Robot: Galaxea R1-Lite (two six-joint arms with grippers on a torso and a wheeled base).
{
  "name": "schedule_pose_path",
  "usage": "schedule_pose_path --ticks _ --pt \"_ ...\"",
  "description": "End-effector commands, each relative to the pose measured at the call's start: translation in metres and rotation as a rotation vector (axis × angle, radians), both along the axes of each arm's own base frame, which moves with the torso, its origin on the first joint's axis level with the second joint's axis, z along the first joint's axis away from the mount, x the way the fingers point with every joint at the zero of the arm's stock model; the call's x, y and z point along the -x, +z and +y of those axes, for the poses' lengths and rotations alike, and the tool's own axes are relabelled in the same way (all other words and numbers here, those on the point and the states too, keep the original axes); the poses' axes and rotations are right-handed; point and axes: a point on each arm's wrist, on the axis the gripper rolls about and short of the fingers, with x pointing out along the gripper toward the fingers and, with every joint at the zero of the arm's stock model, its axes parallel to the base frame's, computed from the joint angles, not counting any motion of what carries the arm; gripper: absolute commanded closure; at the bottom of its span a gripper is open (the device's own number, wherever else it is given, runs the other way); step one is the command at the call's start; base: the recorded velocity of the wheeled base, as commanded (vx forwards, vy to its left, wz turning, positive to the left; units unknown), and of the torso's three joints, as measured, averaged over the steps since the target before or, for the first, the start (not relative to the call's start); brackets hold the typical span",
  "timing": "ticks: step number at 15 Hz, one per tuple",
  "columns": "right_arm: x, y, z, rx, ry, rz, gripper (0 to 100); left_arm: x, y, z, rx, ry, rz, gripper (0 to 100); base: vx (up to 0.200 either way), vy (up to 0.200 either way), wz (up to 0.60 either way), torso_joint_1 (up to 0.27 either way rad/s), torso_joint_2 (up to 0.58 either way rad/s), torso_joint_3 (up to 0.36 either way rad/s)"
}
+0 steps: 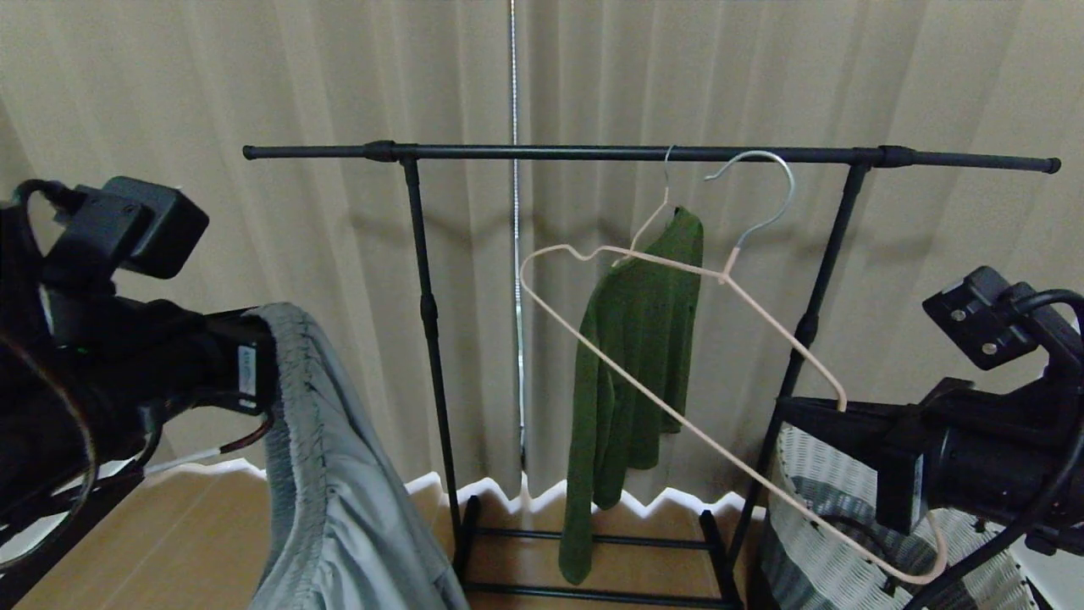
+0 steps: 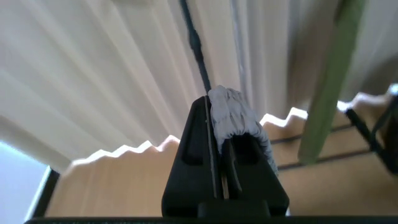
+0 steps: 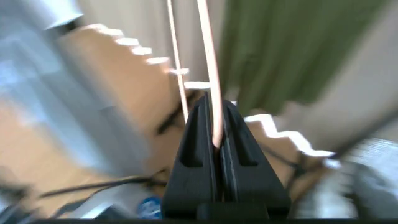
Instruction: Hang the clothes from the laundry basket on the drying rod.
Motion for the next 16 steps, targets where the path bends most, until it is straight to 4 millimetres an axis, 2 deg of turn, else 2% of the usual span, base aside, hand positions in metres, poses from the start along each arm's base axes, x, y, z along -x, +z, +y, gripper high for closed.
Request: schedule_pose_path --ticks 1,3,5,7,11,16 --pt "0.004 -0.005 0.009 -0.01 0.061 0.032 100 -0.037 -0.004 -0.032 0.029 0.046 0.033 100 0.0 0.0 0.0 0.0 0.0 0.0" --pt "0.012 -0.006 0.015 -0.043 0.147 0.062 100 -0.061 -0.003 -0.054 0.056 0.125 0.019 100 0.0 0.0 0.0 0.0 0.0 0.0" --pt "0.019 -0.007 0.022 -0.057 0.205 0.078 100 -0.078 -0.003 -0.064 0.06 0.163 0.011 100 0.0 0.0 0.0 0.0 0.0 0.0" --pt "0.025 -0.007 0.028 -0.053 0.254 0.088 100 -0.085 -0.003 -0.068 0.066 0.173 0.007 100 0.0 0.0 0.0 0.0 0.0 0.0" --pt "0.034 -0.012 0.037 -0.038 0.323 0.102 100 -0.085 -0.004 -0.068 0.064 0.176 0.009 100 0.0 0.0 0.0 0.0 0.0 0.0" --pt "0.021 -0.021 0.051 -0.003 0.308 0.14 100 -0.084 -0.004 -0.067 0.057 0.189 0.007 100 0.0 0.0 0.0 0.0 0.0 0.0"
